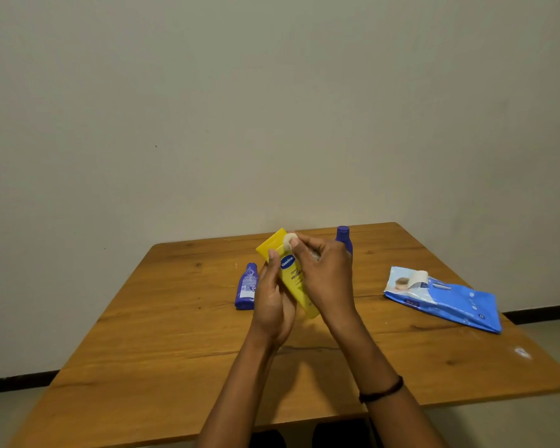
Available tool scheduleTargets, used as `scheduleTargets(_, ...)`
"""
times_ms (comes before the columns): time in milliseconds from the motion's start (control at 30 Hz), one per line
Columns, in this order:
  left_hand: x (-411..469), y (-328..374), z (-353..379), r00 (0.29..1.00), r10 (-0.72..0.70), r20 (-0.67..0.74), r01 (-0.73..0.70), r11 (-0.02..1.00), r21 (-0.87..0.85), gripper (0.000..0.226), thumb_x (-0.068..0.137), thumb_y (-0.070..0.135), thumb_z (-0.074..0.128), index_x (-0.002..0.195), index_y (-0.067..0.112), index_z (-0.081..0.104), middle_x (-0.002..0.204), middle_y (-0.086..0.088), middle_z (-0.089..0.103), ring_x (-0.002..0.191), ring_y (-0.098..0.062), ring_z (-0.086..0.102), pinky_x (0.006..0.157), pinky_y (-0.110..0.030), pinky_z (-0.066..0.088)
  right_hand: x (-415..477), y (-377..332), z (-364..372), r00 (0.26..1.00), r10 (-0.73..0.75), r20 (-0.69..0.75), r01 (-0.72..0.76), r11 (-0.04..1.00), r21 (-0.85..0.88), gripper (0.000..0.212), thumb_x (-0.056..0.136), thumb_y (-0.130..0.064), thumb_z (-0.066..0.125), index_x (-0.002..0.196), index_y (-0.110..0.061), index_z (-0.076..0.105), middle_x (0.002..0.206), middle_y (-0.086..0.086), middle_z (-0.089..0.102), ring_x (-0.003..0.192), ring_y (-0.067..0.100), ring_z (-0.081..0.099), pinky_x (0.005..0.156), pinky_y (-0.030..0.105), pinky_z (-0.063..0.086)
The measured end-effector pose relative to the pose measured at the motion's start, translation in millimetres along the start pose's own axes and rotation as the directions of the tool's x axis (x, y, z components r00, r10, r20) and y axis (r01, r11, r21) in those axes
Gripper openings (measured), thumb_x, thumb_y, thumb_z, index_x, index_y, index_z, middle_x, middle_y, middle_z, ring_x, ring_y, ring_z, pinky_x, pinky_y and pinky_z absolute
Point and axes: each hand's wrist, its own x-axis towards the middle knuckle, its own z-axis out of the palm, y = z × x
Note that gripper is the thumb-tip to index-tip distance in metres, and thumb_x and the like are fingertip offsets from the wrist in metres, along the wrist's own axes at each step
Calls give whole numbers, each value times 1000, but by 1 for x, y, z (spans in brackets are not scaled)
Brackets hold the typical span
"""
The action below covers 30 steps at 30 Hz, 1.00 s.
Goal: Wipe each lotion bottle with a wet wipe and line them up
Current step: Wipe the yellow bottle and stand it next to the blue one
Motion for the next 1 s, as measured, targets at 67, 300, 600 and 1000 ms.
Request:
scheduleTargets(67,1,-1,-2,1000,20,19,-20,1000,-22,41,102,41,41,128,24,68,124,-10,70,115,-22,68,85,-31,58,-4,1,2,1000,2,29,-2,1000,-3,35,91,-38,63,118,-18,69,98,-17,70,84,-14,63,61,6,49)
scheduleTargets(300,7,-2,-19,999,20,-51,-23,998,-61,55,99,57,36,105,22,78,93,-3,75,84,-17,73,70,-33,60,-42,17,1,998,59,39,-57,997,-50,36,91,-36,64,123,-21,67,111,-8,72,95,-1,67,72,21,59)
scheduleTargets(600,11,2,-6,960,267,-81,-240,938,251,48,103,46,35,148,29,38,95,3,66,83,-10,66,66,-27,57,-72,9,12,999,-1,-34,-1,998,-69,35,92,-31,63,127,-28,62,114,-16,67,98,-9,60,79,16,56)
scheduleTargets(1000,4,12,2,999,-26,42,31,991,-132,56,106,36,25,158,14,25,162,-6,34,150,-27,31,121,-44,27,-27,-3,13,999,7,31,-6,999,-44,38,95,-36,58,132,-29,59,119,-8,68,110,10,62,82,29,58)
